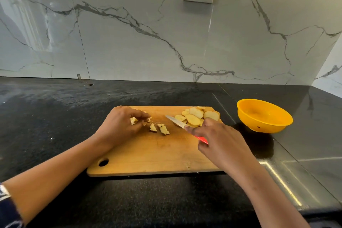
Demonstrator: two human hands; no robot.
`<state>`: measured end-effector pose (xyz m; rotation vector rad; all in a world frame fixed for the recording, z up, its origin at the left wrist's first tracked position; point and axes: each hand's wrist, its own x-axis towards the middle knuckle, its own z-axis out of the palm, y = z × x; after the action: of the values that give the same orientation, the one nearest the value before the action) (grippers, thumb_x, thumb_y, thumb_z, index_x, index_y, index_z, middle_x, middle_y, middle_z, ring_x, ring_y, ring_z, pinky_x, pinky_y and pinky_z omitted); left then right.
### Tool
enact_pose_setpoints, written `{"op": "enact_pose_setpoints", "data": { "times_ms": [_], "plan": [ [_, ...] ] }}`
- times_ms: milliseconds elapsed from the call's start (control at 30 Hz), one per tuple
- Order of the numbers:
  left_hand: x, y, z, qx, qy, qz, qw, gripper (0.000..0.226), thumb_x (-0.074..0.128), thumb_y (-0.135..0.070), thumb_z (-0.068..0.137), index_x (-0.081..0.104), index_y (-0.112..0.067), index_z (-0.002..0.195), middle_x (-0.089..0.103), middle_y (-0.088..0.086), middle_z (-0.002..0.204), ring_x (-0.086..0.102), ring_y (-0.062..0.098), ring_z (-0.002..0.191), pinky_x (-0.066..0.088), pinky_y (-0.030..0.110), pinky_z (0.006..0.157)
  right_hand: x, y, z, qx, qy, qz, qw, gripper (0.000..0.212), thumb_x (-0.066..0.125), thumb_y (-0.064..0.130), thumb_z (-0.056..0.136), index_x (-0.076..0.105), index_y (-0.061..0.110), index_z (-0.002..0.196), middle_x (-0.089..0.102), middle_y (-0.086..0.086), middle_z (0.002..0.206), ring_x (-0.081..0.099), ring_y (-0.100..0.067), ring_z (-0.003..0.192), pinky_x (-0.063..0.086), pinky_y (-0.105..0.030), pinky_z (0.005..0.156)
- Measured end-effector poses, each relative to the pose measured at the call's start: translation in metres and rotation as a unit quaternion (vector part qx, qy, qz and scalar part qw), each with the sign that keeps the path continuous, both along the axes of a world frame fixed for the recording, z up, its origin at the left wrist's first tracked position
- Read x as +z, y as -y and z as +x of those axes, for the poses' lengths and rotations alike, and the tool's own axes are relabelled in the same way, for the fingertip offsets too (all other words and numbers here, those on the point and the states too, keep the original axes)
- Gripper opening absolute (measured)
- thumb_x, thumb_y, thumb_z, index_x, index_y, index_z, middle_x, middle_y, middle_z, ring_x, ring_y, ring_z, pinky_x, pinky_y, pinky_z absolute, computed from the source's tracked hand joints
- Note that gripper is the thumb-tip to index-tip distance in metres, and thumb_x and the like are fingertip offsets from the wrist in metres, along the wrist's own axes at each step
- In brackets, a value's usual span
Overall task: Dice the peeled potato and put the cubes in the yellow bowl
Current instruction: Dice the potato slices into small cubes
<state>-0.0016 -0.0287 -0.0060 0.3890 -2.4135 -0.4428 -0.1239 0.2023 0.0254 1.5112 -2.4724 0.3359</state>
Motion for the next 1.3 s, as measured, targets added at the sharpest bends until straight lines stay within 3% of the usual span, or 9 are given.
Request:
{"op": "enact_pose_setpoints", "data": {
  "times_ms": [100, 267, 500, 600, 700, 867, 1067, 1200, 1300],
  "plan": [
    [0.001, -0.005, -0.001, -0.036, 0.025, 0.006, 0.999, 0.029, 0.072, -0.025, 0.082, 0.068, -0.028, 0.111, 0.065, -0.019, 0.096, 0.057, 0.0, 0.093, 0.043, 0.014, 0.085, -0.004, 0.011, -0.01, -0.017, 0.007, -0.013, 1.0, 0.05, 0.049, 0.028, 0.097, 0.034, 0.047, 0.142, 0.039, 0.012, 0.095, 0.039, -0.004, 0.081, 0.026, -0.013, 0.051],
    [-0.001, -0.007, -0.012, -0.039, 0.033, -0.095, 0.994, 0.024, 0.071, -0.037, 0.081, 0.074, -0.021, 0.1, 0.071, -0.007, 0.102, 0.062, 0.01, 0.097, 0.05, 0.037, 0.089, -0.013, 0.016, -0.018, -0.027, 0.034, -0.047, 0.998, 0.051, 0.051, 0.028, 0.097, 0.035, 0.045, 0.142, 0.039, 0.012, 0.096, 0.04, -0.003, 0.083, 0.027, -0.011, 0.054],
    [0.009, -0.016, -0.018, -0.079, 0.163, -0.022, 0.983, 0.06, 0.052, -0.071, 0.074, 0.056, -0.039, 0.125, 0.057, -0.023, 0.118, 0.051, -0.003, 0.107, 0.041, 0.021, 0.095, -0.021, 0.016, -0.025, -0.037, 0.058, -0.084, 0.994, 0.051, 0.054, 0.027, 0.095, 0.039, 0.044, 0.14, 0.041, 0.012, 0.097, 0.042, -0.004, 0.083, 0.036, -0.018, 0.066],
    [0.012, -0.022, -0.027, -0.107, 0.205, -0.034, 0.972, 0.04, 0.061, -0.05, 0.082, 0.061, -0.036, 0.12, 0.052, -0.028, 0.113, 0.048, -0.009, 0.099, 0.04, 0.01, 0.087, -0.021, 0.015, -0.024, -0.041, 0.058, -0.078, 0.994, 0.051, 0.053, 0.028, 0.096, 0.037, 0.045, 0.141, 0.04, 0.012, 0.097, 0.039, -0.003, 0.084, 0.033, -0.015, 0.061],
    [0.016, -0.017, -0.032, -0.107, 0.176, -0.028, 0.978, 0.018, 0.067, -0.025, 0.086, 0.072, -0.026, 0.103, 0.068, -0.012, 0.101, 0.059, 0.001, 0.09, 0.05, 0.022, 0.083, -0.021, 0.015, -0.021, -0.038, 0.057, -0.071, 0.995, 0.051, 0.053, 0.028, 0.096, 0.036, 0.045, 0.142, 0.037, 0.012, 0.097, 0.037, -0.003, 0.084, 0.029, -0.014, 0.056],
    [0.023, 0.0, -0.025, -0.068, 0.082, -0.008, 0.994, 0.024, 0.064, -0.003, 0.085, 0.072, -0.023, 0.097, 0.068, -0.007, 0.097, 0.062, 0.005, 0.088, 0.052, 0.024, 0.085, -0.021, 0.016, -0.021, -0.037, 0.062, -0.066, 0.995, 0.051, 0.053, 0.028, 0.096, 0.037, 0.043, 0.142, 0.037, 0.012, 0.098, 0.037, -0.002, 0.085, 0.028, -0.011, 0.054],
    [0.025, 0.004, -0.017, -0.131, 0.103, 0.104, 0.981, 0.032, 0.066, -0.011, 0.085, 0.064, -0.038, 0.103, 0.06, -0.018, 0.118, 0.054, 0.0, 0.112, 0.048, 0.024, 0.095, -0.021, 0.015, -0.019, -0.039, 0.067, -0.071, 0.994, 0.051, 0.054, 0.028, 0.096, 0.037, 0.043, 0.142, 0.037, 0.013, 0.098, 0.037, -0.002, 0.084, 0.026, -0.008, 0.053],
    [0.016, -0.005, -0.029, -0.197, 0.248, -0.011, 0.948, 0.037, 0.063, -0.031, 0.088, 0.058, -0.037, 0.124, 0.048, -0.024, 0.13, 0.04, -0.007, 0.119, 0.032, 0.009, 0.097, -0.022, 0.014, -0.02, -0.041, 0.075, -0.07, 0.994, 0.051, 0.054, 0.027, 0.096, 0.038, 0.043, 0.141, 0.038, 0.013, 0.098, 0.037, -0.002, 0.084, 0.026, -0.008, 0.054],
    [0.016, 0.0, -0.034, -0.203, 0.231, -0.072, 0.949, 0.024, 0.062, -0.021, 0.09, 0.068, -0.029, 0.112, 0.06, -0.015, 0.115, 0.053, 0.0, 0.105, 0.042, 0.014, 0.088, -0.023, 0.015, -0.02, -0.044, 0.075, -0.071, 0.994, 0.051, 0.054, 0.027, 0.096, 0.038, 0.043, 0.141, 0.039, 0.013, 0.098, 0.038, -0.003, 0.084, 0.028, -0.011, 0.055]
  ]
}}
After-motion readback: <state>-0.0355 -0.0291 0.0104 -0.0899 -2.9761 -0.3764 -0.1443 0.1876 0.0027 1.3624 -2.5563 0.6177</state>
